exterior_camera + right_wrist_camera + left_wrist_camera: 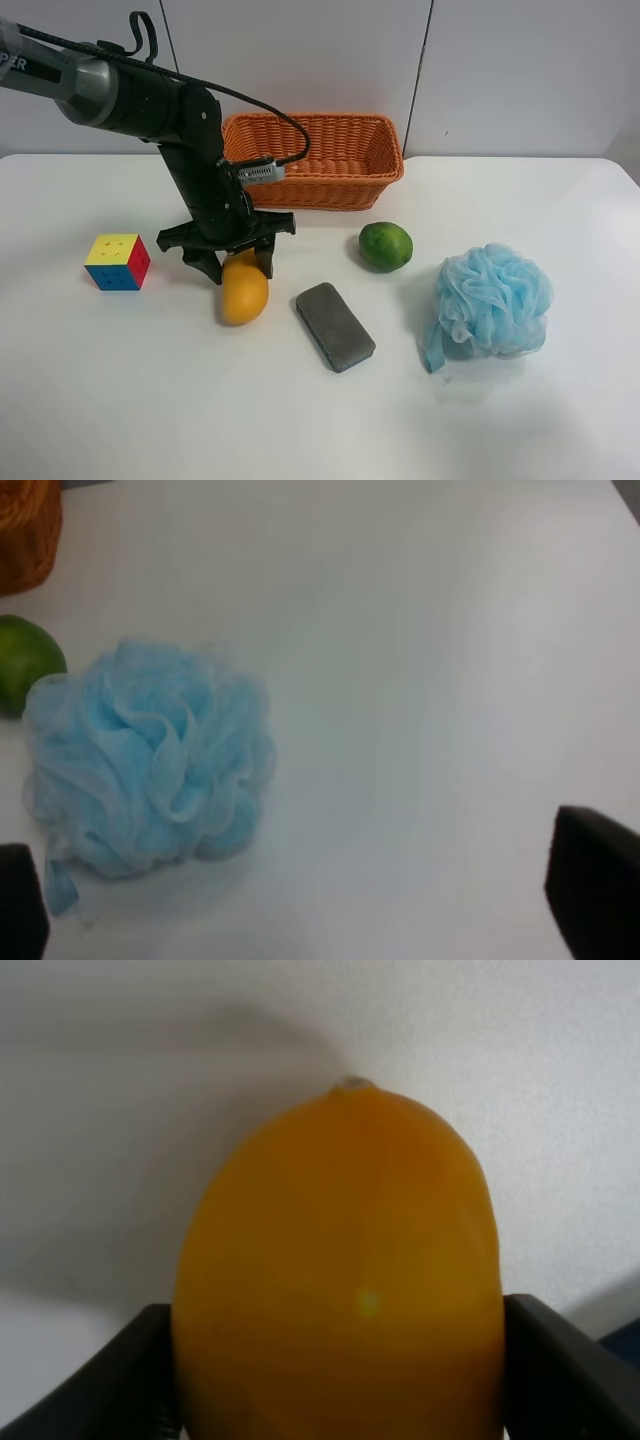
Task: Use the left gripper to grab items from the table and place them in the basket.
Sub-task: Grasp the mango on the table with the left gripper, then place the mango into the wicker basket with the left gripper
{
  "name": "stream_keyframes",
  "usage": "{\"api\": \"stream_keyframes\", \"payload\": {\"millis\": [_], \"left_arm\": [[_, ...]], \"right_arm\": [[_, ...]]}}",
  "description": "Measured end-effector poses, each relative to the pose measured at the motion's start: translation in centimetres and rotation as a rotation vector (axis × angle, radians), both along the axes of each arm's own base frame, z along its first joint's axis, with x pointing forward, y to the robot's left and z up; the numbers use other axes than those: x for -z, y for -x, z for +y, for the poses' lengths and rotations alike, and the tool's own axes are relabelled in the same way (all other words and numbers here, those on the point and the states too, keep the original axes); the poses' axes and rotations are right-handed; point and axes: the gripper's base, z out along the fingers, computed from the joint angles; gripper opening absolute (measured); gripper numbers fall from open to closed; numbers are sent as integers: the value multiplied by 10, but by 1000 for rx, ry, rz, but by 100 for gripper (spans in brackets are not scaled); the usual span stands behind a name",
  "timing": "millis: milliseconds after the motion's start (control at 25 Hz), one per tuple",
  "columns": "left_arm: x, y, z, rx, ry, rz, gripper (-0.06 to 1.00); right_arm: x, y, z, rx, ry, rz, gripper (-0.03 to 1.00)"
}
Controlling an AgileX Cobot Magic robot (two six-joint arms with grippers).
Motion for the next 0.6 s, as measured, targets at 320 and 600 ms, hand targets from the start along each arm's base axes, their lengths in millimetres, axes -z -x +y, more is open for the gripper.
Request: {"api": "stream_keyframes", "payload": {"millis": [320,600], "left_arm": [[0,0,0,0,0,0,61],[-27,3,1,10,14,-23,61]], "right_arm": [[0,0,0,0,0,0,99],[0,0,0,0,0,0,99]]}}
